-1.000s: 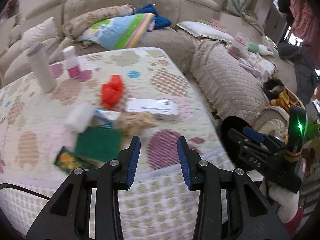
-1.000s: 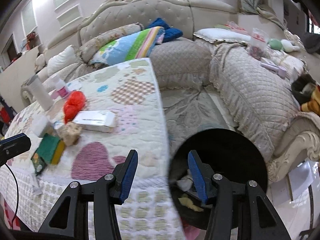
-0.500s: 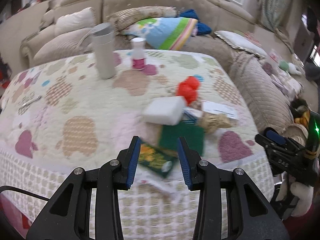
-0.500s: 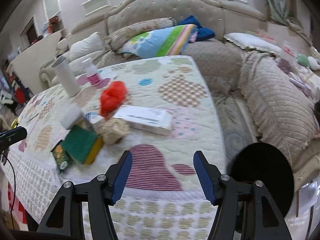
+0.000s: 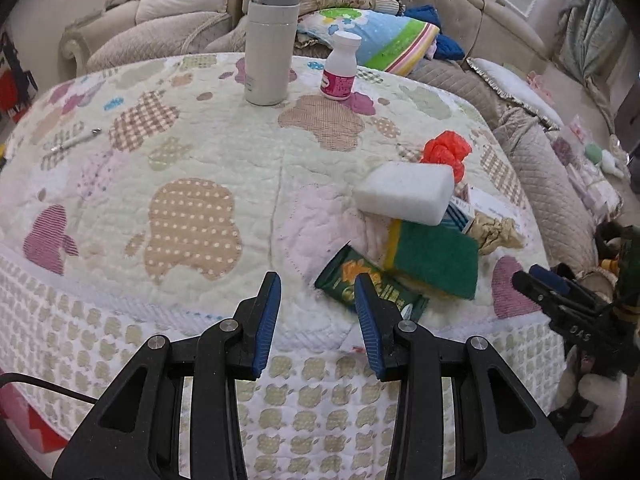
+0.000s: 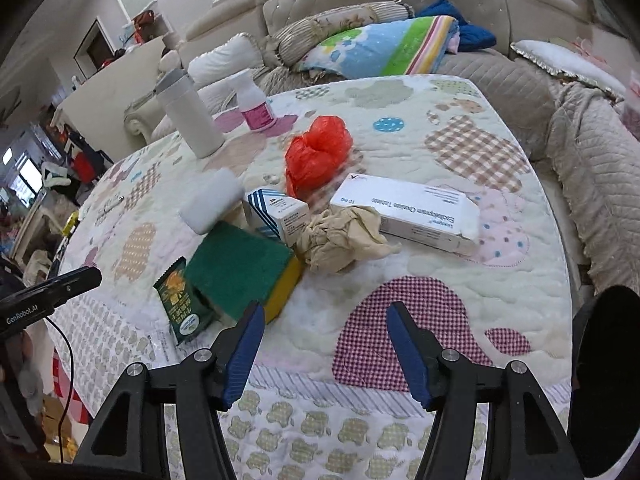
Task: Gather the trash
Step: 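Grasp the white sponge block with the left gripper while the right grasps the crumpled beige cloth, then carry the white sponge and beige cloth over the black bin and open both grippers, then move both grippers back over the items on the quilt, then grasp the white-and-orange tube with the left gripper while the right grasps the green scouring sponge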
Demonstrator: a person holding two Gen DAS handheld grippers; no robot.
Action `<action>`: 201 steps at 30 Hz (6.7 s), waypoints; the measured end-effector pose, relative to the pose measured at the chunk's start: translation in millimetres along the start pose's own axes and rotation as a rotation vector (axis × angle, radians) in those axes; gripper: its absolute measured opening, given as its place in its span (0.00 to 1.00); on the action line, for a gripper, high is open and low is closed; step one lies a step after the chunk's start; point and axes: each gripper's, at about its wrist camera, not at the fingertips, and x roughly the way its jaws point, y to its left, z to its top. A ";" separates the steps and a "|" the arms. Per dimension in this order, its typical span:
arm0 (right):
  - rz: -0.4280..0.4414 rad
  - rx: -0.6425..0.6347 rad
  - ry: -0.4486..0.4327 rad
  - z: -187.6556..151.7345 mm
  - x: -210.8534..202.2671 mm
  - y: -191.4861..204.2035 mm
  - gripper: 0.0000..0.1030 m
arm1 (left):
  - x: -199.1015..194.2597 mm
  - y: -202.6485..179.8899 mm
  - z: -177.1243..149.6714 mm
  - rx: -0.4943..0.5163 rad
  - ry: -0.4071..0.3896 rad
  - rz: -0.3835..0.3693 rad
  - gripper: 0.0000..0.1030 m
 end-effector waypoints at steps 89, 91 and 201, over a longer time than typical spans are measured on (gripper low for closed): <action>-0.198 0.290 -0.166 -85.5 -129.8 -213.9 0.27 | 0.6 -347.5 -31.4 0.535 -0.060 -0.325 0.24; -0.204 0.301 -0.163 -88.2 -130.5 -220.0 0.27 | 3.7 -354.7 -33.2 0.546 -0.056 -0.324 0.24; 0.012 -0.108 0.033 28.2 49.5 50.1 0.64 | 55.0 -34.5 -54.9 -0.053 0.114 -0.097 0.46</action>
